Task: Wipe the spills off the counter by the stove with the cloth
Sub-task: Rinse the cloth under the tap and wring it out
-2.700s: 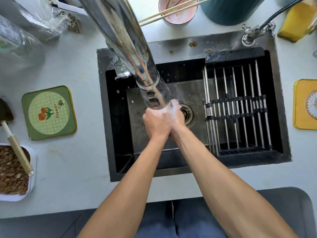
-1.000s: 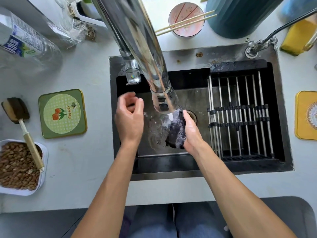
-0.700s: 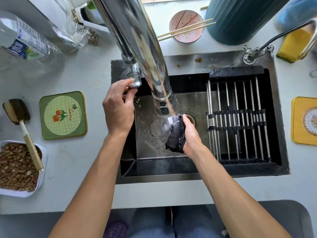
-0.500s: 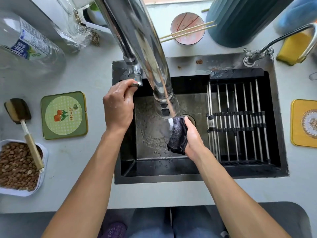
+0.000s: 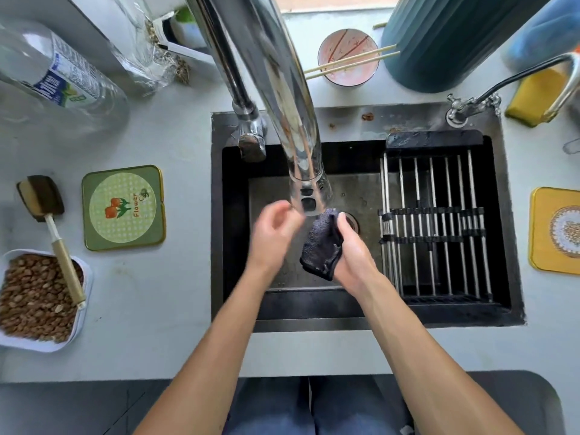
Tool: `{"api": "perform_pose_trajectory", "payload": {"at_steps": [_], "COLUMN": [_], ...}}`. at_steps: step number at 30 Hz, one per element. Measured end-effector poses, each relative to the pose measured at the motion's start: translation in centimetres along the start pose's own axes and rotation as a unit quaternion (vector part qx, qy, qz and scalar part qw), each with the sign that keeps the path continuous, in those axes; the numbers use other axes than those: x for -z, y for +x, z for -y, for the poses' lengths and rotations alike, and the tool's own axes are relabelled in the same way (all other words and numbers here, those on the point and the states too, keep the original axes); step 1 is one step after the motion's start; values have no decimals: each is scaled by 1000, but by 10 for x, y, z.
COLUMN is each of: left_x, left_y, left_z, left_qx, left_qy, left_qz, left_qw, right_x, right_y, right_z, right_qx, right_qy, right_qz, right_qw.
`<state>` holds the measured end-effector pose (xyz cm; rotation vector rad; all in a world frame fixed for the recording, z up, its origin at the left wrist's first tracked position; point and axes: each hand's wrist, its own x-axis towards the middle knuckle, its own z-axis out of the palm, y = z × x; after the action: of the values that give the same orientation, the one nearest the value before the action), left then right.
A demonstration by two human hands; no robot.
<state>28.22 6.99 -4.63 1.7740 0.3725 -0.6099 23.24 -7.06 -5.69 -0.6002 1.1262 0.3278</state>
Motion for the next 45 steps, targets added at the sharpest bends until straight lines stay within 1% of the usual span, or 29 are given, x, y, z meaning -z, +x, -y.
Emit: {"api": "perform_pose_trajectory", "payload": {"at_steps": [1,2,3,5,8,10,12,13,14,16,18,19,20,21,24,26,27,29,31,33,35,36,38,39,40,41,42,44,45], "left_x": [-11,-19,-25,-27,-20,-13,-4,1,7,17,22,23,23,22,24,26,28,31,31,30,24,20,8,2,-4,-8,-10,-9,-9], "left_y": [-8,-14,-18,-17,-13,-12,-11,-10,-9,-8,-10,-10,-11,-10,-5,1,3,7,14,23,33,38,42,43,43,42,41,42,43], "left_z": [11,20,27,32,32,29,28,27,27,26,25,23,22,20,14,10,8,3,-4,-14,-27,-32,-34,-32,-29,-26,-23,-18,-16], "left_qx": [30,48,62,90,129,178,228,254,279,312,325,327,323,316,299,303,308,320,315,273,209,170,57,-10,-72,-127,-176,-273,-314], "left_qy": [-3,-10,-23,-50,-60,-68,-86,-106,-130,-164,-177,-176,-171,-165,-157,-145,-133,-98,-33,88,260,347,491,537,568,590,605,618,620], "left_qz": [79,133,165,204,267,292,316,333,351,395,442,467,496,526,598,619,620,604,580,563,528,497,416,370,328,294,272,249,245], "left_qw": [996,990,984,974,953,937,917,902,884,848,817,803,788,772,726,710,709,724,751,775,781,777,764,758,751,741,728,694,676], "right_x": [0,1,1,1,4,8,19,25,32,43,48,49,47,43,33,27,25,21,16,13,14,13,8,3,-2,-6,-9,-9,-7], "right_y": [-4,-8,-12,-21,-34,-43,-49,-50,-50,-44,-30,-22,-15,-10,0,2,2,1,0,1,5,7,12,14,14,13,12,13,14], "right_z": [0,0,0,2,8,14,20,24,27,31,29,26,23,21,17,25,31,44,56,60,57,54,49,47,45,44,45,53,57], "right_qx": [4,12,20,29,8,30,125,198,271,360,391,411,434,455,532,566,571,572,535,499,493,490,456,429,392,336,260,64,-26], "right_qy": [-21,-43,-64,-105,-188,-294,-415,-472,-529,-647,-752,-782,-791,-786,-719,-693,-695,-716,-761,-804,-826,-833,-854,-865,-871,-875,-867,-801,-747], "right_qz": [19,33,43,70,112,134,119,95,84,111,149,162,169,180,202,208,216,235,247,233,193,165,100,60,28,9,16,98,142], "right_qw": [1000,998,997,992,976,946,893,854,800,663,510,440,396,379,399,394,379,324,270,224,194,197,229,255,294,349,424,587,649]}}
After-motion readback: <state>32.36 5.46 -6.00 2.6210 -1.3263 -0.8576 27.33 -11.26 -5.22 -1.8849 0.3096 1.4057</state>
